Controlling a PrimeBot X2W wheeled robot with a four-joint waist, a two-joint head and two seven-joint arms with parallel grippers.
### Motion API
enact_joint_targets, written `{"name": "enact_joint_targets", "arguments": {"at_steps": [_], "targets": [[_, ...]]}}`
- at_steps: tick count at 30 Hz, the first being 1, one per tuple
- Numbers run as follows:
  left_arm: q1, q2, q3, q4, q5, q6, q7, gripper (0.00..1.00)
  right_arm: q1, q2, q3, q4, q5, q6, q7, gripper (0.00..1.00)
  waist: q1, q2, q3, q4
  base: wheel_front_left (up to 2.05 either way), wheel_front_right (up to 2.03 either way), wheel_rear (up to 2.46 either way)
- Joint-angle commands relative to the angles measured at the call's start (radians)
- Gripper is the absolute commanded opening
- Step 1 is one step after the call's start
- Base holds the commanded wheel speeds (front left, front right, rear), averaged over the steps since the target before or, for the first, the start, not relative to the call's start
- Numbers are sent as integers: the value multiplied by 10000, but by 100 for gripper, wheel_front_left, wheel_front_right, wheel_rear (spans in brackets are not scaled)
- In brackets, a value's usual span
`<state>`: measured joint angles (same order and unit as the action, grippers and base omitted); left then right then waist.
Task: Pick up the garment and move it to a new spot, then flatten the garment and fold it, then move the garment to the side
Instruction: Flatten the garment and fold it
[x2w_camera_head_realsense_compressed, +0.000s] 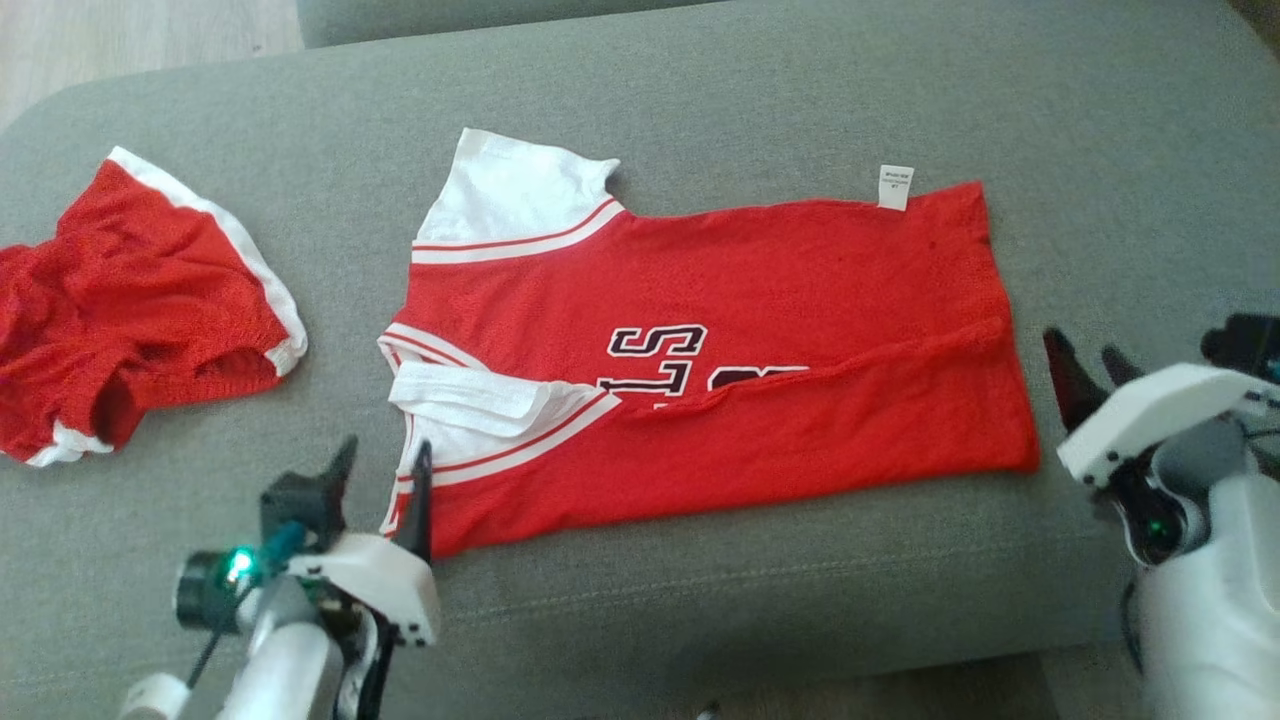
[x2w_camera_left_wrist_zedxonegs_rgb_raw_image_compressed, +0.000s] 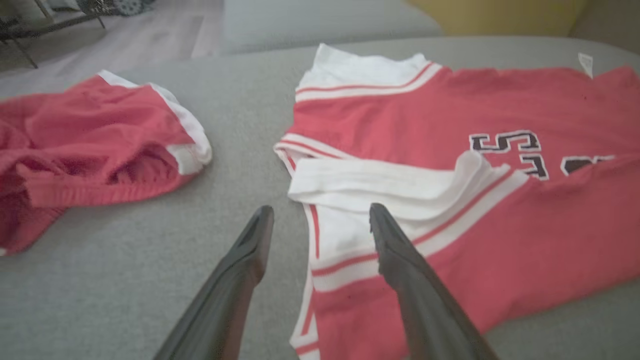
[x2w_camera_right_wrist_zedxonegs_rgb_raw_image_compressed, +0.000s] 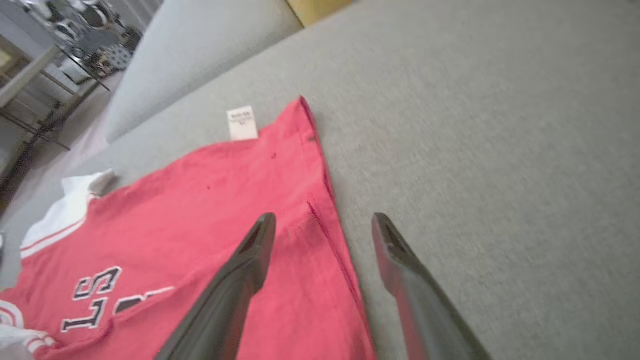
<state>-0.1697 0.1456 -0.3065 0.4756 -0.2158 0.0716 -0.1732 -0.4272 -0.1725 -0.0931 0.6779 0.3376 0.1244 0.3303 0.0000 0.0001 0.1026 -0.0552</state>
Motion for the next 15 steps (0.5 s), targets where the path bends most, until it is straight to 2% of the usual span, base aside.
{"name": "enact_joint_targets", "arguments": {"at_steps": [1, 9, 12, 15], "targets": [[-496, 240, 429, -423, -54, 70, -194, 100, -60, 97, 293, -562, -94, 63, -194, 100, 0, -1, 7, 3, 0, 0, 0], [-1254, 218, 1013, -1486, -289, 265, -777, 100, 311, 696, 770, -2539, 360, 63, -1756, 100, 0, -1, 708, -273, 0, 0, 0], [-1878, 339, 1047, -1462, -243, 206, -774, 100, 217, 782, 1081, -3065, 463, 63, -2288, 100, 0, -1, 1139, -470, 0, 0, 0], [-2704, 643, 976, -1195, -166, -80, -505, 100, -13, 871, 1197, -3488, 422, 63, -2816, 100, 0, -1, 1612, -737, 0, 0, 0]]}}
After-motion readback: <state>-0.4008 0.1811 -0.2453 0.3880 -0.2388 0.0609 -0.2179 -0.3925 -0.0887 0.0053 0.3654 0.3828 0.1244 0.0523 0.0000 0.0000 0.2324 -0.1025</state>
